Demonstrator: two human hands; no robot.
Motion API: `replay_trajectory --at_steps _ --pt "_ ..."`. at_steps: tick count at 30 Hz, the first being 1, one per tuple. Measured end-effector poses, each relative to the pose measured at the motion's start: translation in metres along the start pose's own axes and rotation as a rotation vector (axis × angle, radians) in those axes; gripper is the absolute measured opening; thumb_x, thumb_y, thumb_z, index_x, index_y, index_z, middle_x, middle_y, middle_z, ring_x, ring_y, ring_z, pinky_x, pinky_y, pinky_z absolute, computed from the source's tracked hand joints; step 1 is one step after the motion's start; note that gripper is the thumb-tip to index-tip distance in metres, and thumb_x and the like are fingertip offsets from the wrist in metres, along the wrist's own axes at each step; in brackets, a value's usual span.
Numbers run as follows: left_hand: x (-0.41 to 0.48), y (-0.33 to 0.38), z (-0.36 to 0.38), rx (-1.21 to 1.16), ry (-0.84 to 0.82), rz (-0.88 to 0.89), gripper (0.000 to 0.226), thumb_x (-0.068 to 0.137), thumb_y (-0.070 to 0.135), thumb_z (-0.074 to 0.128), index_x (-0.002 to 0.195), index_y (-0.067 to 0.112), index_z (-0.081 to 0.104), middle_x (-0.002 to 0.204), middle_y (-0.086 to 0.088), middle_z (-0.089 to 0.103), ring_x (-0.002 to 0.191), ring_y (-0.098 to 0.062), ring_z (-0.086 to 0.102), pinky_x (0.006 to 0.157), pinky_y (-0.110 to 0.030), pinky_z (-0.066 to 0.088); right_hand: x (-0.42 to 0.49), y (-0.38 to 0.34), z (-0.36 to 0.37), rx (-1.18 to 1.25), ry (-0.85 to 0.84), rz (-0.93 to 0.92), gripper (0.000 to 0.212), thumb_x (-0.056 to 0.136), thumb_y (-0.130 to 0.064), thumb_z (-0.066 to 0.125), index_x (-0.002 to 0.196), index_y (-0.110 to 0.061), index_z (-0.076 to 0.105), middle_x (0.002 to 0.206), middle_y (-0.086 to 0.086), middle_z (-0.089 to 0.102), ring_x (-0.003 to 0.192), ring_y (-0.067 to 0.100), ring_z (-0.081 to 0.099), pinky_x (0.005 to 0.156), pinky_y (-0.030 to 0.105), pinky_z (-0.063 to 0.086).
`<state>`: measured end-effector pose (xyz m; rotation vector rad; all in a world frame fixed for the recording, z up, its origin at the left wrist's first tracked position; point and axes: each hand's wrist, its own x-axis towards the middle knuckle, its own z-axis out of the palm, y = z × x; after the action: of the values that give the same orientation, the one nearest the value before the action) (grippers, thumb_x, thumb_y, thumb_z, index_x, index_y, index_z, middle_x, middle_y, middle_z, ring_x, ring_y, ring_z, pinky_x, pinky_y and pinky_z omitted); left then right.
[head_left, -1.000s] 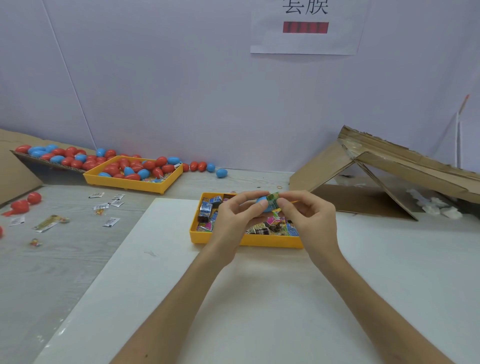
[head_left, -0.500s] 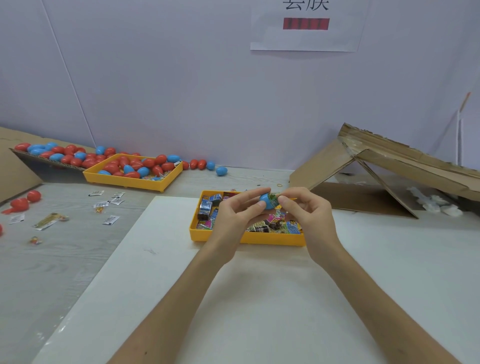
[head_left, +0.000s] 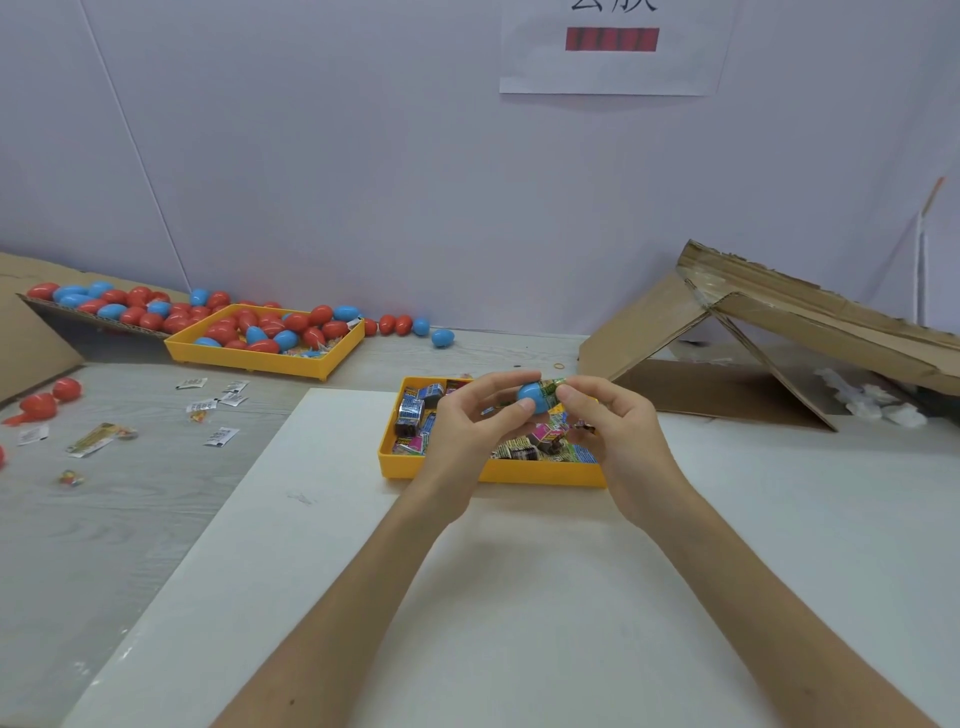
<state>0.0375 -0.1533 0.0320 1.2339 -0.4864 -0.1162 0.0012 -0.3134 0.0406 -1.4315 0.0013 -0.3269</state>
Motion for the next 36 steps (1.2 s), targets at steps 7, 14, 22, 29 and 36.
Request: replay_trajectory --at_steps 7,14,22,29,36 --pt "0.0007 -0.0006 0.0002 0.031 0.005 0.015 0.027 0.094 0.004 0.068 0.109 0.024 0.076 0.1 0.001 0.076 0.095 -0.023 0.075 0.081 -0.025 0.058 -0.0005 -0.0038 -0.0017 0.039 -0.046 0.04 0.012 0.091 -0.016 0.068 0.1 -0.011 0.075 0.085 -0.005 0.071 0.075 0.002 0.064 0.066 0.018 0.052" --pt "0.0012 -0.0026 0.0005 0.059 0.016 0.017 0.028 0.093 0.005 0.07 0.107 0.027 0.076 0.102 0.001 0.076 0.098 -0.026 0.074 0.082 -0.027 0.059 -0.0018 -0.0049 -0.0015 0.011 -0.046 -0.003 0.025 0.076 -0.028 0.073 0.095 -0.012 0.076 0.088 -0.003 0.071 0.076 0.003 0.066 0.066 0.018 0.051" --pt "0.0019 -0.0028 0.0017 0.124 0.036 0.048 0.027 0.092 0.007 0.072 0.105 0.03 0.075 0.101 0.008 0.076 0.095 -0.019 0.074 0.08 -0.026 0.059 -0.002 -0.0059 -0.0018 0.126 -0.146 0.061 0.014 0.082 -0.026 0.069 0.085 -0.021 0.082 0.082 -0.008 0.074 0.073 0.0 0.068 0.063 0.014 0.052" --pt "0.0007 -0.0023 0.0021 0.196 0.04 0.084 0.026 0.09 0.008 0.073 0.106 0.029 0.073 0.101 0.014 0.075 0.091 -0.013 0.074 0.082 -0.025 0.059 -0.0011 -0.006 -0.0027 0.12 -0.148 0.115 0.022 0.081 -0.028 0.067 0.096 -0.014 0.074 0.087 -0.005 0.072 0.077 0.003 0.064 0.068 0.019 0.051" --pt "0.0004 -0.0012 0.001 0.205 0.047 0.098 0.03 0.09 0.001 0.07 0.106 0.026 0.073 0.098 0.014 0.074 0.089 -0.012 0.073 0.08 -0.026 0.06 -0.0025 -0.0064 -0.0006 0.136 -0.128 0.134 0.02 0.081 -0.027 0.07 0.095 -0.015 0.077 0.082 -0.003 0.071 0.07 0.006 0.063 0.064 0.018 0.052"
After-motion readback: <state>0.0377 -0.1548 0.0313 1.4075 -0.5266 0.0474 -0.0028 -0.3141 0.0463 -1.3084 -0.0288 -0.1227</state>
